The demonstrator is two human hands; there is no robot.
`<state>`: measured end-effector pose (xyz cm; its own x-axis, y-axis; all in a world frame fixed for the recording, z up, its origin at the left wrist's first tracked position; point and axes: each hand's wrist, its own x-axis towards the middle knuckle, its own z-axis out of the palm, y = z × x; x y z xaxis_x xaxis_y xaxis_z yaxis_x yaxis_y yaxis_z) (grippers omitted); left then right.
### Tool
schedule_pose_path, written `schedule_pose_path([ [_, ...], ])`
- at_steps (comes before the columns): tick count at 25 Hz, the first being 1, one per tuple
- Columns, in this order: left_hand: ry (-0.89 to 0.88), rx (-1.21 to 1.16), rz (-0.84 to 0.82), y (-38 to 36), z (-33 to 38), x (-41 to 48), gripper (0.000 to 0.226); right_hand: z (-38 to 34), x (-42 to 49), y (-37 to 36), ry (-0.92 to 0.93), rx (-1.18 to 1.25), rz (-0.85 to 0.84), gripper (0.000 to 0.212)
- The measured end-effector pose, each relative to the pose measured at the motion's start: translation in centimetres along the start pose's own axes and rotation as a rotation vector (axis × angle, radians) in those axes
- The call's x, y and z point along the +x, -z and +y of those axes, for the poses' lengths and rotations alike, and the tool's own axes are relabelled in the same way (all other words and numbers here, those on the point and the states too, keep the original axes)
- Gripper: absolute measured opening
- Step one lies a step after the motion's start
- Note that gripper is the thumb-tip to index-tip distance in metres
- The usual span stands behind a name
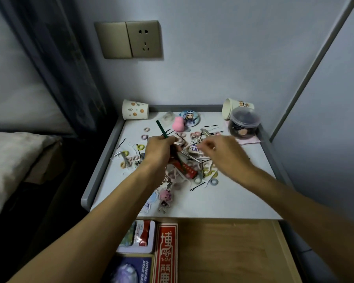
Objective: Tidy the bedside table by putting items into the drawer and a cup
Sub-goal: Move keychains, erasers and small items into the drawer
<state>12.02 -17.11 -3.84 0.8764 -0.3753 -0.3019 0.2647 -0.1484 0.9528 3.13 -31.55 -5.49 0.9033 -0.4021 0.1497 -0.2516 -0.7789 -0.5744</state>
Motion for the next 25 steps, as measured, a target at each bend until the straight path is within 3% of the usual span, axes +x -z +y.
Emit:
schedule_pose_path([
  [2, 0.041, -0.052, 0.026, 1.4, -0.4, 0.1, 0.016, 2.4, 2.2, 0.0, -0.088, -0.278, 0.085, 0.016],
  [5, 0.116, -0.223, -0.032, 3.8, -0.7, -0.9, 0.017, 4.1, 3.9, -0.5, -0.167, -0.485, -0.038, 0.016],
  [10, 0.193, -0.377, -0.086, 7.2, -0.5, -3.6, 0.015, 2.4, 4.6, -0.6, -0.089, -0.495, 0.012, 0.016],
  [14, 0.234, -0.469, -0.081, 8.4, -1.0, -5.0, 0.015, -1.9, 4.1, -3.1, 0.019, -0.376, -0.071, 0.019],
  [17, 0.234, -0.483, -0.067, 8.8, -1.5, -5.4, 0.012, -3.6, 4.5, -5.3, 0.081, -0.367, -0.087, 0.007],
  [25, 0.126, -0.417, -0.043, 9.4, -1.0, -5.9, 0.012, -4.5, 5.7, -7.2, 0.009, -0.524, -0.093, 0.019],
])
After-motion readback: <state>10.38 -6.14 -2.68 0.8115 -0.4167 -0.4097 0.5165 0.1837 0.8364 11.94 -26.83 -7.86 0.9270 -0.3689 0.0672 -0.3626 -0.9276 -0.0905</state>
